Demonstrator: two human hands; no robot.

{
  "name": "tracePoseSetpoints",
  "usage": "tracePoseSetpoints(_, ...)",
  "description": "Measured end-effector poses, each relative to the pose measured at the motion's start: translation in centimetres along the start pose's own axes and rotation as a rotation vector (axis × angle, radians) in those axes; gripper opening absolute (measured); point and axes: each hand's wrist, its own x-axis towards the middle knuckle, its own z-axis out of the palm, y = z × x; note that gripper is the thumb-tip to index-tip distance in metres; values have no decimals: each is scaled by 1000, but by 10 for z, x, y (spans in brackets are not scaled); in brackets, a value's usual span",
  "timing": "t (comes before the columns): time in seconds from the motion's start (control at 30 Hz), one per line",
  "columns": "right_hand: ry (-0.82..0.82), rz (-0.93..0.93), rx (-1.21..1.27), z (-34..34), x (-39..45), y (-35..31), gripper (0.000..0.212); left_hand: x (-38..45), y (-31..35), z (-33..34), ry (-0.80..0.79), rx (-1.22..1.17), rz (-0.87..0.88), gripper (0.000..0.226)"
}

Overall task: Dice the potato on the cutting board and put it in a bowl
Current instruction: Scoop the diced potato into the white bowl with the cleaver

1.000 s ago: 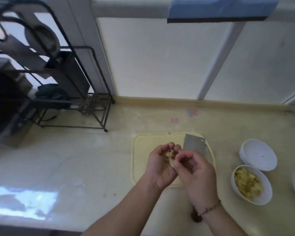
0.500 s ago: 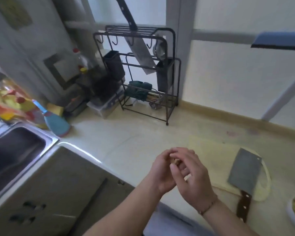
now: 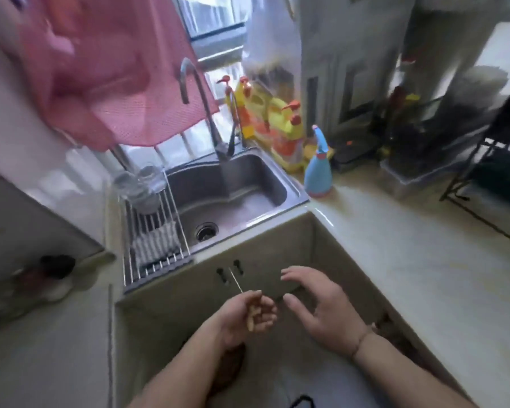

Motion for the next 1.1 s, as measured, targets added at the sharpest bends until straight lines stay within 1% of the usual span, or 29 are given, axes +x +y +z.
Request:
tracePoseSetpoints(0.1,-130,-69,47,49,31,-16,28,0,-10,-78,189,-66,-3,45)
tracePoseSetpoints(0.2,-213,-109,72,82,49,-28,28,1,-23,-129,356,-33,-52,42)
tracePoseSetpoints(0.23,-234,-112,80,88,53,-31,28,1,-26,-141,405,-20,-55,45)
tracePoseSetpoints(0.27,-250,-116,81,92,56,-33,27,10,-33,-157,455,9,-65,56)
tracePoseSetpoints(0.3,-260,-123,75,94,59,-33,26,19,-40,-170,482,32,-85,71)
tracePoseSetpoints(0.37,-264,-127,55,93,63,-31,22,51,-62,-206,499,-40,-94,99)
tracePoseSetpoints(0.4,-262,-121,47,91,64,-29,21,54,-63,-210,491,-78,-91,105)
tracePoseSetpoints(0.47,-253,-103,27,85,65,-24,19,32,-44,-186,483,-110,-85,105)
tracePoseSetpoints(0.5,-246,-92,17,82,65,-21,18,25,-33,-173,486,-84,-74,98)
tracePoseSetpoints(0.6,-213,-38,5,65,58,-12,17,22,-7,-132,473,98,18,52)
tracePoseSetpoints(0.63,-186,-7,2,57,53,-7,17,24,3,-113,446,181,26,43)
tracePoseSetpoints(0.67,-155,31,-1,48,47,-3,17,28,10,-94,407,256,46,39)
tracePoseSetpoints(0.77,-30,159,-25,11,19,10,17,32,31,-17,203,482,147,42)
tracePoseSetpoints(0.83,79,258,-50,-19,-7,19,17,30,38,46,23,650,253,44)
tracePoseSetpoints(0.9,208,364,-69,-51,-38,26,16,22,38,111,-124,796,345,45)
tracePoseSetpoints(1.0,393,509,-108,-99,-102,31,15,18,17,203,-307,939,416,44)
tracePoseSetpoints(1.1,574,645,-142,-142,-177,27,21,10,-24,284,-443,1107,421,35)
